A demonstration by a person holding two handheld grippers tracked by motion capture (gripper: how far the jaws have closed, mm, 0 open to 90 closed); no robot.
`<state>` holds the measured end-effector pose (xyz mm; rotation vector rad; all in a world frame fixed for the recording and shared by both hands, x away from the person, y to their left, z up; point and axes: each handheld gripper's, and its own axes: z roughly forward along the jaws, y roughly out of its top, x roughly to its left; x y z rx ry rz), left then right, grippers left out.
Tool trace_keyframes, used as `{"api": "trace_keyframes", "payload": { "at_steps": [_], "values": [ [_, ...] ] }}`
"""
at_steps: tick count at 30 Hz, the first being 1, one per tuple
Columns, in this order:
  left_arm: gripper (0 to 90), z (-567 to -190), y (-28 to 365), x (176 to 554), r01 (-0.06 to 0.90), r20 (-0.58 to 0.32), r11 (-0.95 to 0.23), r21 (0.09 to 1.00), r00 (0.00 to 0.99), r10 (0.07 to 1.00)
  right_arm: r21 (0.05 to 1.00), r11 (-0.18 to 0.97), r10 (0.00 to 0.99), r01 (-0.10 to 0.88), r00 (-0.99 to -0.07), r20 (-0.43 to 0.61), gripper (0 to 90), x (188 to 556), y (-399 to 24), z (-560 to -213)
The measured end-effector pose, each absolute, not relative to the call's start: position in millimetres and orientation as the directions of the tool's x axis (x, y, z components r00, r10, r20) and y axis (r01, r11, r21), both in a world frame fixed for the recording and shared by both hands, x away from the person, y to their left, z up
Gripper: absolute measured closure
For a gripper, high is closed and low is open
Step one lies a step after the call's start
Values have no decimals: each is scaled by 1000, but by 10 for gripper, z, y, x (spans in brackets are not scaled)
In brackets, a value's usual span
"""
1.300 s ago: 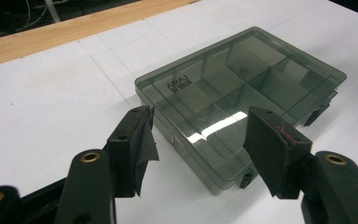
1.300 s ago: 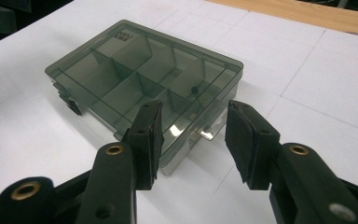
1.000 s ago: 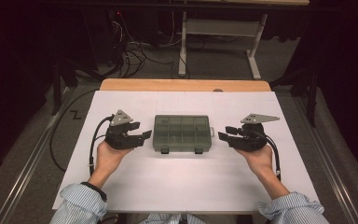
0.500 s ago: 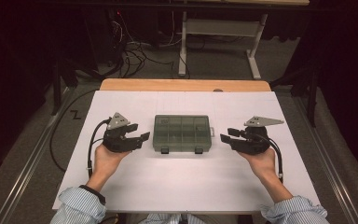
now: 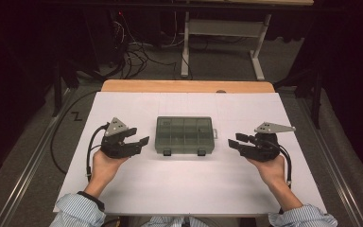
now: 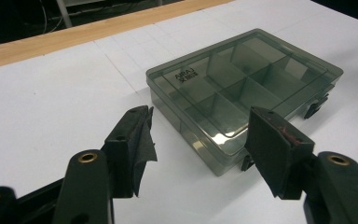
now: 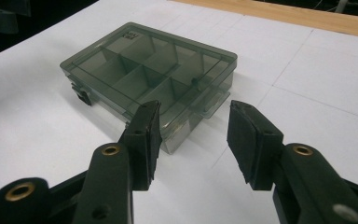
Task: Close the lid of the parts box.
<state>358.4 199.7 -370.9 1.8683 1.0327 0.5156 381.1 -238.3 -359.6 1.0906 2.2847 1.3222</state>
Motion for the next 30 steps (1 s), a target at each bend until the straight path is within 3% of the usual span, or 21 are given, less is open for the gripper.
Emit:
{"api": "trace_keyframes", "payload": {
  "at_steps": [30],
  "values": [
    [384,-3761,2114,3414,417,-69,-195,888,540,839,862,238,734,447,-664,142,523,3609,-2607,-3668]
  ]
}}
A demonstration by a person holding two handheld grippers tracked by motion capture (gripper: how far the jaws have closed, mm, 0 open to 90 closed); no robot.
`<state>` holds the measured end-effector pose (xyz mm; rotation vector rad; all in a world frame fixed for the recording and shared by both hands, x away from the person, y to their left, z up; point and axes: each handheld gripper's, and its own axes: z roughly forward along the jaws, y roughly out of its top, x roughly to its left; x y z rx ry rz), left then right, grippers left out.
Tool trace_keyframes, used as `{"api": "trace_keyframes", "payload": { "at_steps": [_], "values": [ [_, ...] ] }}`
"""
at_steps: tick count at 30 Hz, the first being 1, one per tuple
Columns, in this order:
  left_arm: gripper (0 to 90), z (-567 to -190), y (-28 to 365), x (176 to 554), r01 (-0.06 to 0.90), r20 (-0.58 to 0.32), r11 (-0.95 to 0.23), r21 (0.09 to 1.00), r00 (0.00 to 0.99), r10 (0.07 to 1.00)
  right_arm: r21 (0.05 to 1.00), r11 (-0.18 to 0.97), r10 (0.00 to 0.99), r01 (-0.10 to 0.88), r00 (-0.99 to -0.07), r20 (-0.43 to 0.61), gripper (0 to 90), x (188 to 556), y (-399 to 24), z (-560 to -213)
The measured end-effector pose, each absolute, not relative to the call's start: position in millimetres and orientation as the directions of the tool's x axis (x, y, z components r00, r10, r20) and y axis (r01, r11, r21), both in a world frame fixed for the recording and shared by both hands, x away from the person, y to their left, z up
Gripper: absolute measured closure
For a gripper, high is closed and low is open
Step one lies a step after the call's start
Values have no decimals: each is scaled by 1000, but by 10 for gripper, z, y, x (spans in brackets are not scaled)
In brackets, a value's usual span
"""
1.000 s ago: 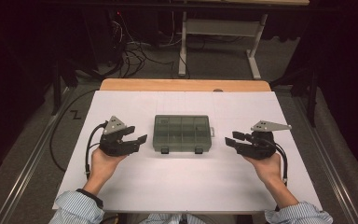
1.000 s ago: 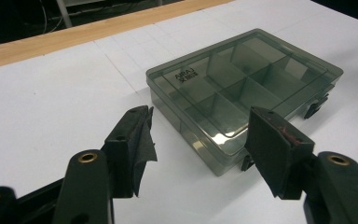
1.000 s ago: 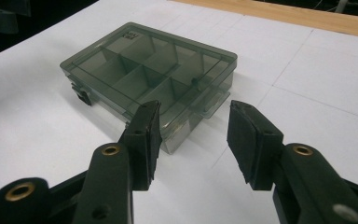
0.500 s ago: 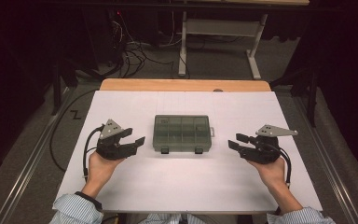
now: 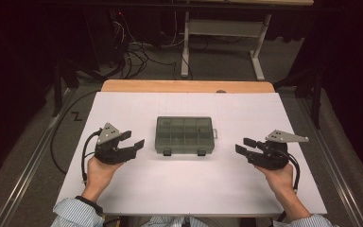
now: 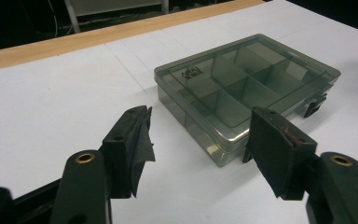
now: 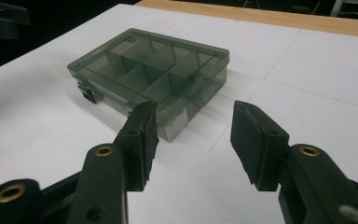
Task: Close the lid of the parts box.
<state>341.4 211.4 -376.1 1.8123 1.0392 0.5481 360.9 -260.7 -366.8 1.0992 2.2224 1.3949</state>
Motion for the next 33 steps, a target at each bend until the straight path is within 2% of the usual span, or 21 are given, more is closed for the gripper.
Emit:
{"api": "trace_keyframes", "payload": {
  "at_steps": [33],
  "values": [
    [369,-3969,2154,3272,389,-61,-166,906,508,859,885,174,777,432,-612,147,495,3353,-2950,-3936]
  ]
}}
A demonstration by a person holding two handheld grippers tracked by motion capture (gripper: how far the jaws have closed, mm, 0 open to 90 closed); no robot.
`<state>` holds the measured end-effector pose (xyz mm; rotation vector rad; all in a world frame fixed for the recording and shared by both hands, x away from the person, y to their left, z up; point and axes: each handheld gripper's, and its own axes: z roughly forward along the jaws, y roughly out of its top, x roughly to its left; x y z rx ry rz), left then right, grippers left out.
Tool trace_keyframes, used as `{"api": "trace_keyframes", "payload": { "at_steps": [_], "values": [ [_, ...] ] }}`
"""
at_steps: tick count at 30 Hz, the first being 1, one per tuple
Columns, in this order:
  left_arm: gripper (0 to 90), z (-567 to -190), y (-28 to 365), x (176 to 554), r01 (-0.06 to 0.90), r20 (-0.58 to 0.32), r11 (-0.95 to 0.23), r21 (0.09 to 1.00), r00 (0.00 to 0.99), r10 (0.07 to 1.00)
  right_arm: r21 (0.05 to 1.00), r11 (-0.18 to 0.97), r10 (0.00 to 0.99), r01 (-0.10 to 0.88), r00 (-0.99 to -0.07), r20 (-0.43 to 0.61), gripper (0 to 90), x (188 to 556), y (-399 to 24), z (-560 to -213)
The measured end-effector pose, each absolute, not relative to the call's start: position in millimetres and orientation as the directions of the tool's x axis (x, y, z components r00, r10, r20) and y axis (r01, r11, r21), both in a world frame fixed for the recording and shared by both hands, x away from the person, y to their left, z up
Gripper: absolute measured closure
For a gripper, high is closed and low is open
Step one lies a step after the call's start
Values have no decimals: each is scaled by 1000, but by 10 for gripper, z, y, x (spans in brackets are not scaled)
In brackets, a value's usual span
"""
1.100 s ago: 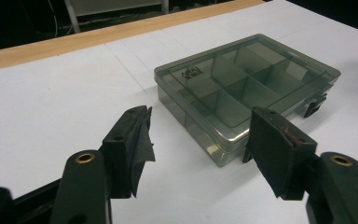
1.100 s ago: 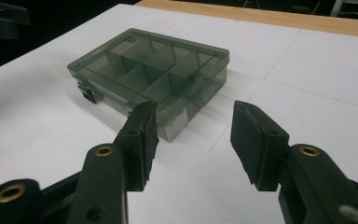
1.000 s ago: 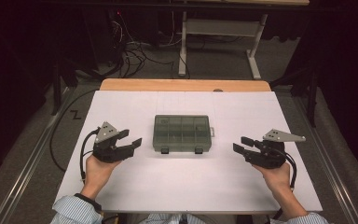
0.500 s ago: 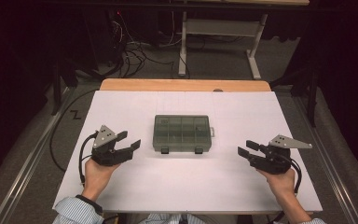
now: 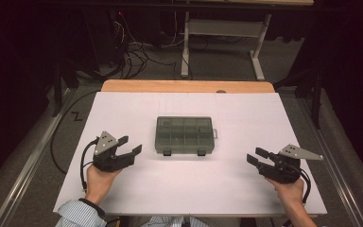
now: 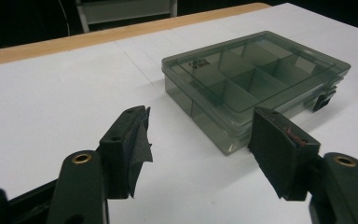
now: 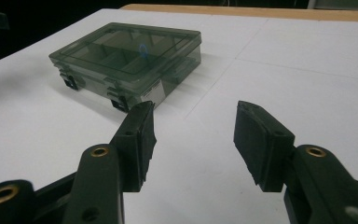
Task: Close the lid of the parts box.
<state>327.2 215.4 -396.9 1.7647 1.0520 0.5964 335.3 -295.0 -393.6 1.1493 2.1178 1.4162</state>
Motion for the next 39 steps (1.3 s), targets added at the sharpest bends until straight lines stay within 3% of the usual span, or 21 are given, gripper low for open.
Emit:
{"api": "trace_keyframes", "payload": {
  "at_steps": [39],
  "values": [
    [376,-4176,2129,3186,398,-65,-161,903,496,866,896,158,821,416,-559,115,488,3255,-3117,-4168]
  ]
}}
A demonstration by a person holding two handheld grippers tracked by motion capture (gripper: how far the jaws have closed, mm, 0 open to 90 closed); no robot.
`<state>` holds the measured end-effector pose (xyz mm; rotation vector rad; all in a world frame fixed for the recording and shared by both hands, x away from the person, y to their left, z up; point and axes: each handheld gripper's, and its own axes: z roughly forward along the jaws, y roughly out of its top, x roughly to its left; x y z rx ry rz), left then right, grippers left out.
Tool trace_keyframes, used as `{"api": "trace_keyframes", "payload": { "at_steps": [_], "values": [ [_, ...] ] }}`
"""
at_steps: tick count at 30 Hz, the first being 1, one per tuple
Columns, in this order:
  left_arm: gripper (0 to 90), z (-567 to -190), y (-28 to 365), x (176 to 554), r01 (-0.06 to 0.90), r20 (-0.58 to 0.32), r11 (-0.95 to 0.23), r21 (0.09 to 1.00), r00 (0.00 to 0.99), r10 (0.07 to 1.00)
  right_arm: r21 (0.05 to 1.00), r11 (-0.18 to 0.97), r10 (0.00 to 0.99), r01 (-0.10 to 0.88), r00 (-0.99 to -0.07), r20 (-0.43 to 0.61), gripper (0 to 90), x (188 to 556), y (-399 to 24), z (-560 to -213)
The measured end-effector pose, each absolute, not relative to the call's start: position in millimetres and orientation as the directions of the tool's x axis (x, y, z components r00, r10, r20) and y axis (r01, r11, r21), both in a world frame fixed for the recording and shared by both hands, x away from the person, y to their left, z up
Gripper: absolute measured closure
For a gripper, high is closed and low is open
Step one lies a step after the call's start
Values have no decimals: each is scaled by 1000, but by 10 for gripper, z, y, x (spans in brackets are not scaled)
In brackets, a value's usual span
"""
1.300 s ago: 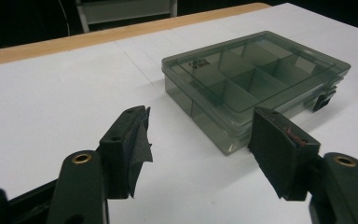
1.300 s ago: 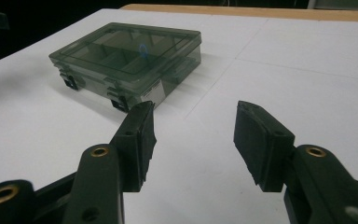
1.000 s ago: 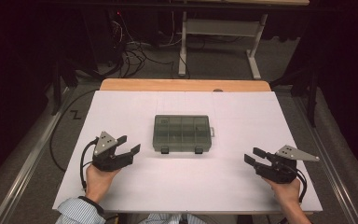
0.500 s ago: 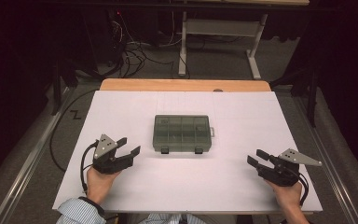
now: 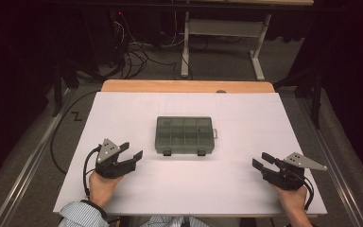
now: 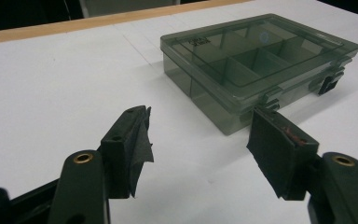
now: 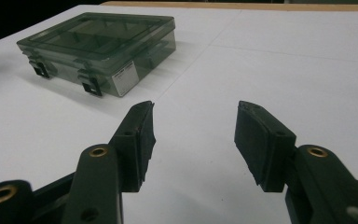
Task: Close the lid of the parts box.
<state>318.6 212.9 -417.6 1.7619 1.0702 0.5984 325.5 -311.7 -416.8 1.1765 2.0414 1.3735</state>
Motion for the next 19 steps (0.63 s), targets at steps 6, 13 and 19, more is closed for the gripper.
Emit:
{"api": "trace_keyframes", "payload": {
  "at_steps": [6,13,19],
  "values": [
    [371,-4179,2135,3185,394,-71,-153,906,501,863,896,175,822,408,-561,95,487,3245,-3115,-4176],
    [368,-4194,2131,3210,399,-74,-156,904,504,860,890,191,817,414,-569,90,482,3260,-3080,-4196],
    [366,-4198,2099,3210,392,-56,-173,903,509,859,887,206,811,413,-580,82,480,3266,-3049,-4205]
  ]
}}
